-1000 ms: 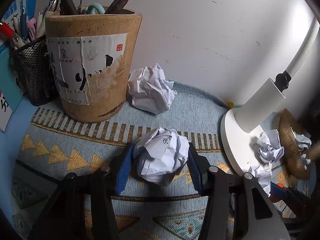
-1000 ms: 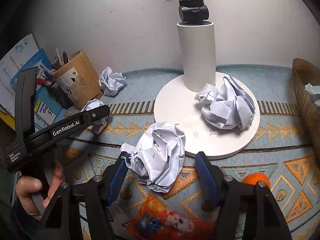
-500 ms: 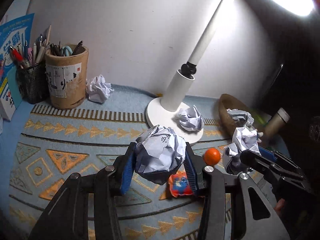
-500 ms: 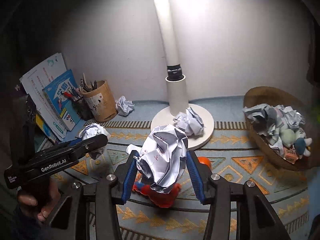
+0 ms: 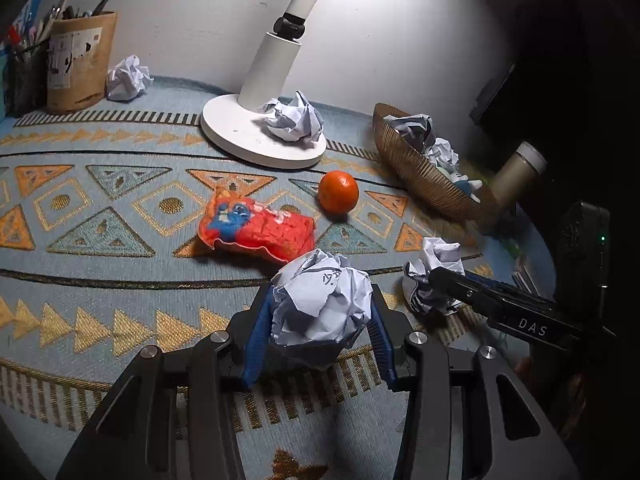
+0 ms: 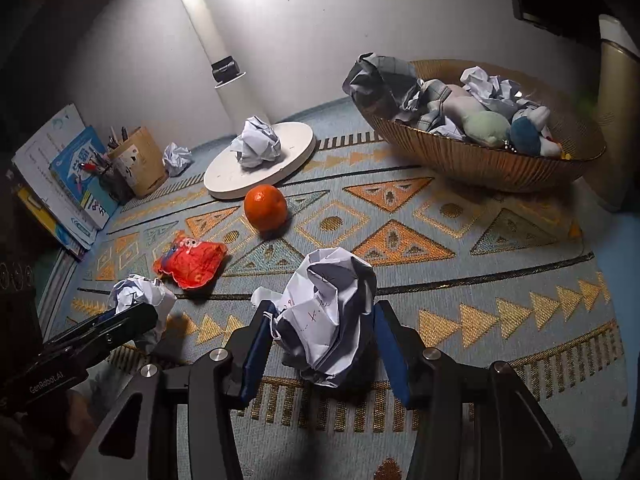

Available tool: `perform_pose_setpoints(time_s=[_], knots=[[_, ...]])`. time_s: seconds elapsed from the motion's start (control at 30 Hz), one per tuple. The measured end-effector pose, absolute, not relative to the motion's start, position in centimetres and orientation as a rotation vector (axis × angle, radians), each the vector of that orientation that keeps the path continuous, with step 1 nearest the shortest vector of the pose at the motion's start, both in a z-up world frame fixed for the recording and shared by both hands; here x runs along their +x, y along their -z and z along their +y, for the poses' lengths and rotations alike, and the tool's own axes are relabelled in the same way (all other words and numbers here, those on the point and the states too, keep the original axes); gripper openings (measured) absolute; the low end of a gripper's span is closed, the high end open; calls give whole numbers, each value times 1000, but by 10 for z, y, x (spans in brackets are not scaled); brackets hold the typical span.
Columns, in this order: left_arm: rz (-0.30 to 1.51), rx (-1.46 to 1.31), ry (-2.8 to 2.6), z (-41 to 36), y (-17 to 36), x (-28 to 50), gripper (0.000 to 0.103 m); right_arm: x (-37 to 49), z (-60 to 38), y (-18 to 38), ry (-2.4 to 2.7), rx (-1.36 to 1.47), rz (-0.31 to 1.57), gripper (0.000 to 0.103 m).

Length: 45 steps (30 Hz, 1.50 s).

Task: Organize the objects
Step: 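Carry both paper balls to the amber bowl and open both grippers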

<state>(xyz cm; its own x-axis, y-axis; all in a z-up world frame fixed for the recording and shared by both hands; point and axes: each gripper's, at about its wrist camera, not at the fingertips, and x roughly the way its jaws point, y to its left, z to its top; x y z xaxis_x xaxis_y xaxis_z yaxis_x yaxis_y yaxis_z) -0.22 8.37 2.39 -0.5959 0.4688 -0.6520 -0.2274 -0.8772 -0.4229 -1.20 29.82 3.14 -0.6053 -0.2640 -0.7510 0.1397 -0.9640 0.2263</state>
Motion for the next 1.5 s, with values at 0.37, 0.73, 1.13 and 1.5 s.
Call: perform_pose_setpoints(time_s=[0.37, 0.73, 1.13, 1.5], knots=[[-379, -1111, -2471, 88, -23, 2, 42, -24, 305, -22, 2599, 1296, -327, 70], [-363, -1112, -2465, 91, -23, 2, 42, -49, 303, -19, 2615, 1318, -427, 65], [-208, -926, -2419, 140, -126, -49, 42, -41, 372, -120, 2826, 1009, -488, 50], [-112, -872, -2385, 263, -157, -193, 49, -106, 435, -122, 2945, 1056, -574, 52]])
